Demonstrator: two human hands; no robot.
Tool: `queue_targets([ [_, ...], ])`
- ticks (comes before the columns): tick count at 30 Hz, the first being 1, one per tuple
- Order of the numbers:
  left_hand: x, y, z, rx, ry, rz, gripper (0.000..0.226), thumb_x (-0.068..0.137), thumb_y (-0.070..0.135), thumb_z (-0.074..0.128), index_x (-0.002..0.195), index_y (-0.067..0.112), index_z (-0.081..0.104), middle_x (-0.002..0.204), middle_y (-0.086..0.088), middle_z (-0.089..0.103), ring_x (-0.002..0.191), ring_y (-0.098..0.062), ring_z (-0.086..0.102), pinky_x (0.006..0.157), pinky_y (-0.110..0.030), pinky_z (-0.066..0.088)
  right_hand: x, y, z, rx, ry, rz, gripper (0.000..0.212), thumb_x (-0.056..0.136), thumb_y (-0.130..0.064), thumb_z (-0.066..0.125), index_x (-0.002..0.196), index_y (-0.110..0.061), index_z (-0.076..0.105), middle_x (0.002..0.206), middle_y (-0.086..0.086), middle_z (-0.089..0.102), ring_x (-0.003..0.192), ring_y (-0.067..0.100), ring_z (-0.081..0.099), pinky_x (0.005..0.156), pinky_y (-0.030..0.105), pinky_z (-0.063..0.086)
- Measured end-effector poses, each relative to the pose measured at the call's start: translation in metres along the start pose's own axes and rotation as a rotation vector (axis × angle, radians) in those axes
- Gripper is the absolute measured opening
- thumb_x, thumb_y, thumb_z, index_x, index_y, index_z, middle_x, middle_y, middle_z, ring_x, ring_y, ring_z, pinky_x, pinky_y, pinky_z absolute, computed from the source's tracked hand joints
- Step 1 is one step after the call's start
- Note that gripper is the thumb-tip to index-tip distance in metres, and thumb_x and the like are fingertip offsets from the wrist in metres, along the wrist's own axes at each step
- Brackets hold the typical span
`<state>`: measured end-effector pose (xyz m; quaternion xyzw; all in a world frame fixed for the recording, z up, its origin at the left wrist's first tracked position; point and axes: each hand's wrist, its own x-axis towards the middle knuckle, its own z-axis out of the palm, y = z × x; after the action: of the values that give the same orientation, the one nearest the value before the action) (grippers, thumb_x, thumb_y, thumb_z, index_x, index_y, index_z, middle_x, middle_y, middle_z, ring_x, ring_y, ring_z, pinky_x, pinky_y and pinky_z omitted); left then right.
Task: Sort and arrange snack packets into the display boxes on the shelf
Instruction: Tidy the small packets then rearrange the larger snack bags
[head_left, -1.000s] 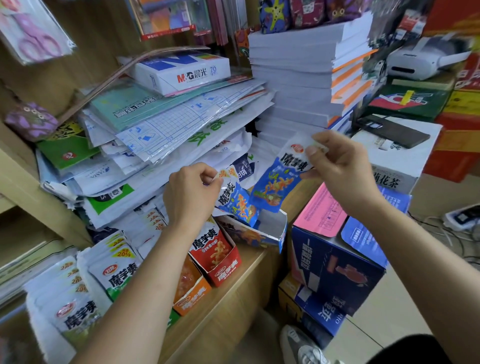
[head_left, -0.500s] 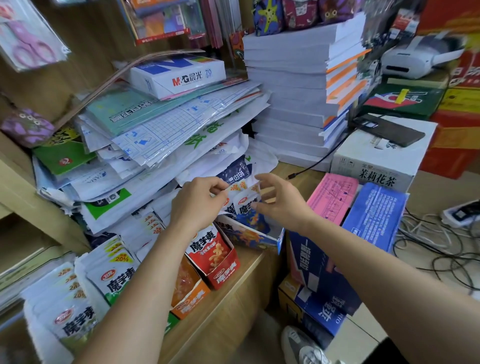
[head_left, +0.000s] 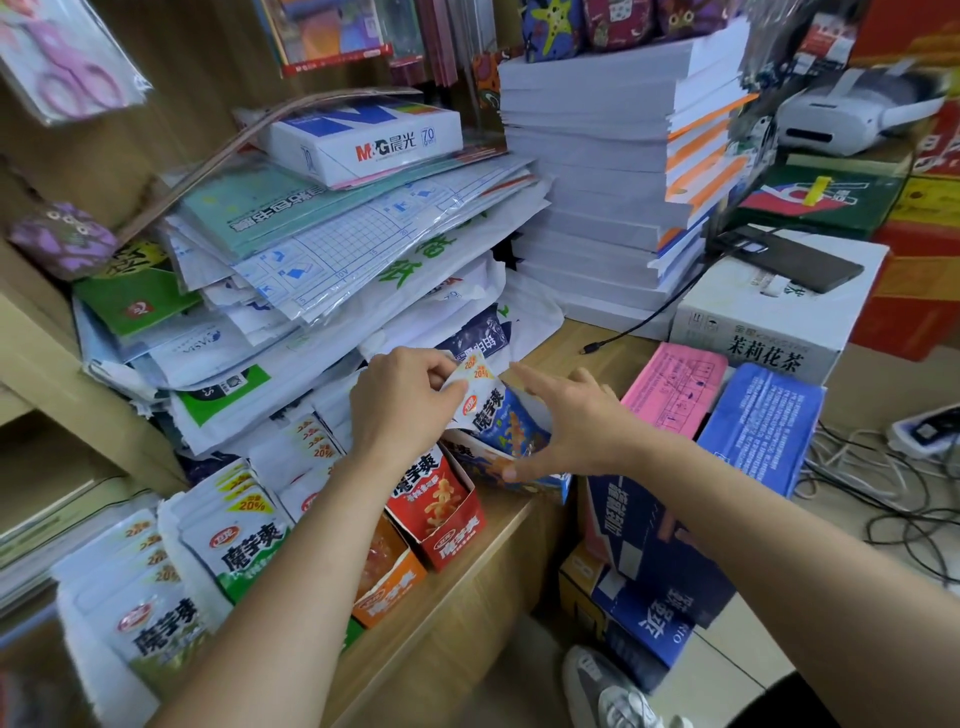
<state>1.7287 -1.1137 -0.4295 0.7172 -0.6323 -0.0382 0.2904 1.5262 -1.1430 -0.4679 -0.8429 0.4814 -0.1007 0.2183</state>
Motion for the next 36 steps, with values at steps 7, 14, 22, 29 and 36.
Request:
queue_targets([
  [7,-0.002,0.002,-0.002,0.048,0.108,0.034,0.006,0.085,0.027,0.077,0.088,0.022,0.079,0.073,0.009,0.073,0.072,-0.018,0.07,0.069,-0.036,0.059,-0.008,-0.015,0.02,0.012,0.049,0.109,0.084,0.061,-0.065,0.078,0.128,-0.029,0.043,0.104,-0.004,0.066,0.087,0.021,0.064,0.073,0.038,0.059],
  [14,0.003,-0.005,-0.009,0.01,-0.001,0.011,0.006,0.078,0.031,0.082,0.082,0.028,0.077,0.065,0.017,0.064,0.071,-0.008,0.068,0.069,-0.029,0.057,-0.017,-0.017,0.029,0.16,0.074,0.011,0.084,0.075,-0.069,0.072,0.14,-0.034,0.031,0.119,-0.002,0.059,0.103,0.021,0.061,0.088,0.041,0.054],
  [22,0.004,-0.023,-0.025,-0.142,-0.226,0.096,0.028,0.078,0.036,0.085,0.104,0.036,0.074,0.093,0.017,0.073,0.091,-0.002,0.068,0.088,-0.036,0.056,-0.003,-0.006,0.031,0.19,0.048,-0.159,0.08,0.087,-0.048,0.071,0.155,-0.039,0.03,0.141,-0.003,0.049,0.126,0.017,0.05,0.102,0.033,0.042],
  [29,0.0,-0.03,-0.047,0.014,-0.405,0.231,0.02,0.079,0.022,0.085,0.093,0.035,0.078,0.125,0.013,0.065,0.117,-0.007,0.057,0.102,-0.033,0.044,-0.002,-0.005,0.027,0.248,0.013,-0.131,0.085,0.081,-0.056,0.074,0.154,-0.038,0.032,0.137,-0.001,0.05,0.123,0.018,0.052,0.105,0.04,0.044],
  [36,0.0,-0.024,-0.036,-0.212,-0.099,0.207,0.007,0.083,0.041,0.074,0.087,0.036,0.073,0.085,0.015,0.073,0.083,-0.013,0.068,0.077,-0.044,0.057,-0.001,-0.004,0.024,0.359,-0.007,-0.111,0.06,0.078,-0.049,0.081,0.131,-0.033,0.056,0.118,-0.006,0.062,0.107,0.011,0.06,0.093,0.032,0.051],
])
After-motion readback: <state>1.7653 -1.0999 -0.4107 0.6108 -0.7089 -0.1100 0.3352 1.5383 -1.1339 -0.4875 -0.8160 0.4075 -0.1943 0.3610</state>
